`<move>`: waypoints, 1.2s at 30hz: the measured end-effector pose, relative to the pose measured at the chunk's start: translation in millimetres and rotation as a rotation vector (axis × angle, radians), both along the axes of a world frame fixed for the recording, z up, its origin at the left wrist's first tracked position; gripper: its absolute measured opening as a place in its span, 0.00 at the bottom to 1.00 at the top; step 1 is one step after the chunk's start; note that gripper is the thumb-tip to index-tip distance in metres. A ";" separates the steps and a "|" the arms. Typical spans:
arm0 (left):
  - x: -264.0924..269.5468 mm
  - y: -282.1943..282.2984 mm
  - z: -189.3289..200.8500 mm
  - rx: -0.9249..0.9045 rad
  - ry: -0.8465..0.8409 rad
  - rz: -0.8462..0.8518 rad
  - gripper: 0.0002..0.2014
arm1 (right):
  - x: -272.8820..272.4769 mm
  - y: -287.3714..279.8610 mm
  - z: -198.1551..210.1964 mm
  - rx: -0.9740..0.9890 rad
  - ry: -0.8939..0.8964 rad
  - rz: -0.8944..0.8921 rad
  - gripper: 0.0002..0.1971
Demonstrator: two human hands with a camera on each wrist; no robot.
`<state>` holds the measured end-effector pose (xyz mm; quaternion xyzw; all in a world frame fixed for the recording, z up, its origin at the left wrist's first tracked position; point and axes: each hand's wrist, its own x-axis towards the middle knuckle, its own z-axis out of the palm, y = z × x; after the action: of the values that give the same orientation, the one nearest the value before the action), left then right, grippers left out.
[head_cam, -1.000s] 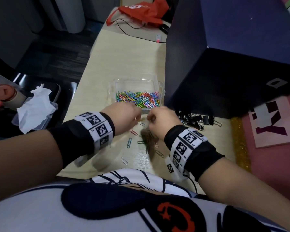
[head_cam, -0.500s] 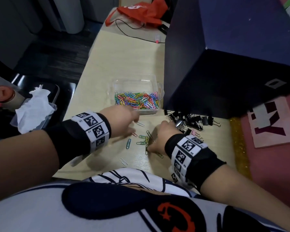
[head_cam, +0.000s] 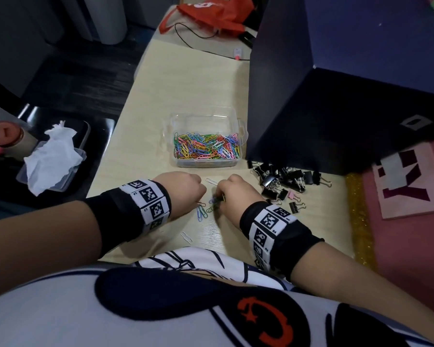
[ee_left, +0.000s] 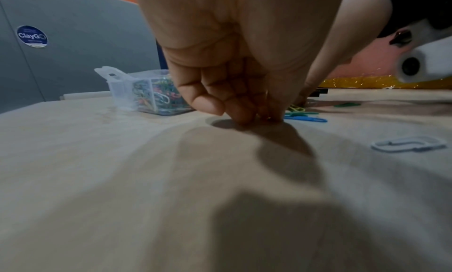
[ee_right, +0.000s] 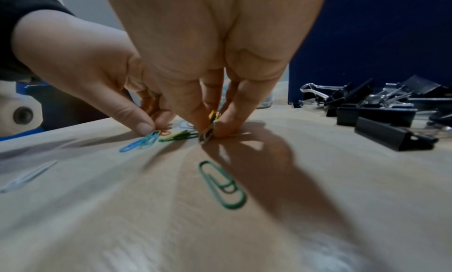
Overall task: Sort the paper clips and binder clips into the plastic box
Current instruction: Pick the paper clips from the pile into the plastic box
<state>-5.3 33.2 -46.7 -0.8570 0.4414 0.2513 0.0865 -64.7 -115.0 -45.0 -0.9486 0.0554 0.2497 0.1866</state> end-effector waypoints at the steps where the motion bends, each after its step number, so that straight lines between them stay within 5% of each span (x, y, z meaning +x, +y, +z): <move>1: -0.9 -0.7 -0.4 -0.002 0.000 0.006 0.11 | 0.8 -0.4 0.3 0.001 0.000 -0.010 0.11; 9: -2.2 -1.7 -4.1 0.006 0.024 0.060 0.11 | 12.3 -8.8 9.1 0.022 -0.039 -0.071 0.07; 14: 7.7 -0.2 6.6 -0.093 -0.013 0.073 0.09 | 31.7 -8.3 30.7 0.119 -0.304 -0.199 0.02; 17: 10.8 -1.3 13.4 -0.133 -0.017 0.072 0.11 | 42.9 -8.5 43.2 0.194 -0.427 -0.274 0.09; 22: -2.9 -4.6 6.7 -0.047 -0.009 0.042 0.29 | 36.5 -19.2 45.3 -0.060 -0.133 -0.148 0.18; 26: -4.9 -11.4 4.2 -0.020 -0.035 0.104 0.23 | 17.7 -15.5 19.8 -0.146 0.080 0.021 0.22; 30: 3.1 -10.2 5.5 0.002 -0.013 0.116 0.13 | 2.6 -5.2 1.5 -0.107 0.000 0.189 0.31; 36: 8.6 -3.1 1.9 0.010 -0.014 0.096 0.13 | 4.3 -1.5 -4.1 -0.116 -0.066 0.226 0.15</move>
<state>3.3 30.1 -44.8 -0.8784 0.3979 0.2517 0.0818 -60.5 -116.5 -49.2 -0.9656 -0.0436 0.2343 0.1040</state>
